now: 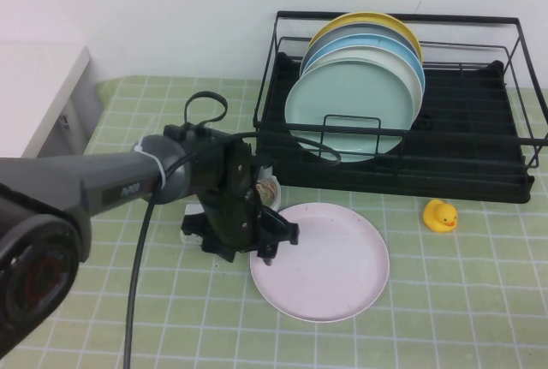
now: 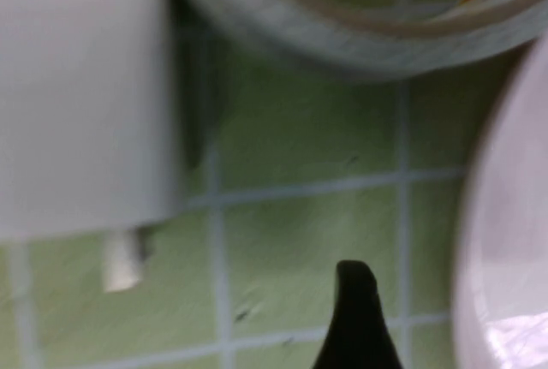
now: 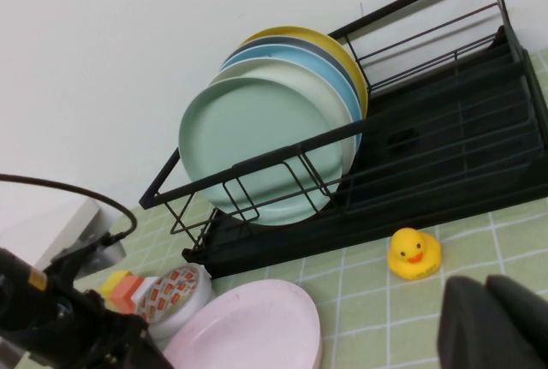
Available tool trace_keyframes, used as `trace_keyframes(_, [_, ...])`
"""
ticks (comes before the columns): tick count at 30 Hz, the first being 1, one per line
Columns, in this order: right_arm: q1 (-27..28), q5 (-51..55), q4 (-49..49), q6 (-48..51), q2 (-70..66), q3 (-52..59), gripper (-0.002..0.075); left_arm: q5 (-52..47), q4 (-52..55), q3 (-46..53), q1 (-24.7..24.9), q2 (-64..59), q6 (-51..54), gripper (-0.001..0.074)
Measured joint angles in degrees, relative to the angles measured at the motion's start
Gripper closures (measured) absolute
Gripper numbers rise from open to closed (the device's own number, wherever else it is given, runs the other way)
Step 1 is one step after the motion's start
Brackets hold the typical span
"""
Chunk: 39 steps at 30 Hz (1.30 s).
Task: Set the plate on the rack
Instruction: Pick up the plate from the table
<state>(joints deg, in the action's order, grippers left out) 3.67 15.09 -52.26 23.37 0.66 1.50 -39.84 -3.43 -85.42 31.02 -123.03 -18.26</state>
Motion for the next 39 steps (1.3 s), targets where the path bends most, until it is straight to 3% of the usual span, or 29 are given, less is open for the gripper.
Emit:
trace_keyframes(7, [0.0, 0.0, 0.0, 1.19, 0.0, 0.0, 0.0716, 2.67, -3.55, -0.25, 0.0, -1.78, 2.66, 0.0306])
trace_keyframes(11, [0.0, 0.0, 0.0, 1.83, 0.0, 0.0, 0.0716, 2.9, -4.03, -0.25, 0.0, -2.7, 4.16, 0.0361])
trace_keyframes(14, [0.0, 0.0, 0.0, 2.25, 0.0, 0.0, 0.0716, 2.9, -4.12, -0.4, 0.0, -2.77, 4.52, 0.0447])
trace_keyframes(18, [0.0, -0.23, 0.0, 2.25, 0.0, 0.0, 0.0716, 2.68, -3.86, -0.48, 0.0, -2.83, 4.55, 0.0631])
trace_keyframes(21, [0.0, -0.44, -0.1, 2.25, 0.0, 0.0, 0.0716, 0.72, -5.53, -1.84, -0.14, -2.92, 4.55, 0.0702])
trace_keyframes(31, [0.0, 0.8, -2.98, 2.25, 0.0, 0.0, 0.0717, -10.41, -40.53, -2.73, -8.37, -3.61, 27.31, 0.0731])
trace_keyframes(39, [0.0, 9.57, -6.91, -2.52, 0.0, 0.0, 0.0699, -17.04, -52.94, -2.73, -12.77, -0.46, 42.69, 0.0731])
